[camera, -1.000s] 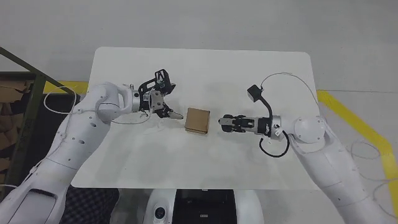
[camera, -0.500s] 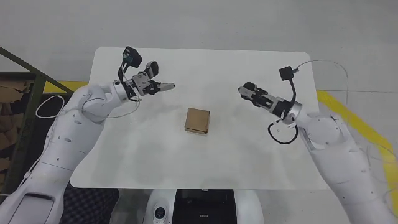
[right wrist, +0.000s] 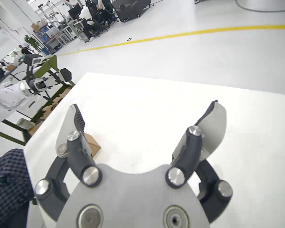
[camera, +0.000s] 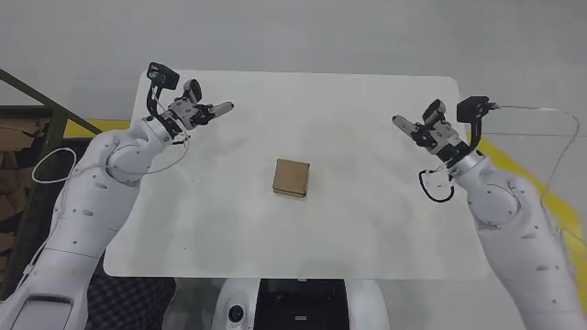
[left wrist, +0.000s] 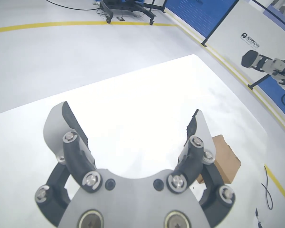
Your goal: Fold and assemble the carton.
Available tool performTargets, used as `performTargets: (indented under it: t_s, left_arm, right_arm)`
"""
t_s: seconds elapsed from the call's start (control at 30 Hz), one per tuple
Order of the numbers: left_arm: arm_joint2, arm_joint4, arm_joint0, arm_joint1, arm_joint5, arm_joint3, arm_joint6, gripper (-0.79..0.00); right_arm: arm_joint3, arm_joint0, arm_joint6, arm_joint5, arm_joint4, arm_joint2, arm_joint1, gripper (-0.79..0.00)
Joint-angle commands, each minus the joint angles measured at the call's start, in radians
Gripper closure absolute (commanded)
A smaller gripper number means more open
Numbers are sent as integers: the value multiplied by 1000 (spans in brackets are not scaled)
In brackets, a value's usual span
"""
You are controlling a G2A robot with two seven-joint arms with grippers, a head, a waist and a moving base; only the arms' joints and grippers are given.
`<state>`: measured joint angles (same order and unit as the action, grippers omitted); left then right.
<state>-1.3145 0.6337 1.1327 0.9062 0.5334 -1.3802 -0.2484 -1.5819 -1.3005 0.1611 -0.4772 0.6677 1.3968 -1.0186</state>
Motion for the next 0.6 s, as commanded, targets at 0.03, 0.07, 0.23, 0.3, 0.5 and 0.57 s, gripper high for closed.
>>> performTargets:
  t_s: [0.03, 0.07, 0.23, 0.3, 0.5, 0.57]
  left_arm:
    - [-17, 35, 2, -1, -44, 9, 6, -785]
    - [-19, 34, 5, 0, -59, 13, 9, -785]
    - [-32, 27, -9, 3, -84, 46, 13, -785]
    - [-36, 31, -17, 4, -84, 60, 12, -785]
    - [-43, 64, -30, 8, -112, 82, 24, -785]
    - [-42, 64, -32, 9, -108, 84, 23, -785]
  right_arm:
    - [-3, 1, -23, 19, 96, 16, 3, -785]
    - [0, 3, -29, 30, 136, 20, 4, -785]
    - [28, 30, -17, 56, 235, 10, 3, -785]
    - [45, 47, -23, 58, 258, 1, 1, -785]
    - [42, 71, -74, 72, 332, -6, -2, -785]
    - [37, 74, -86, 74, 334, -4, -3, -785]
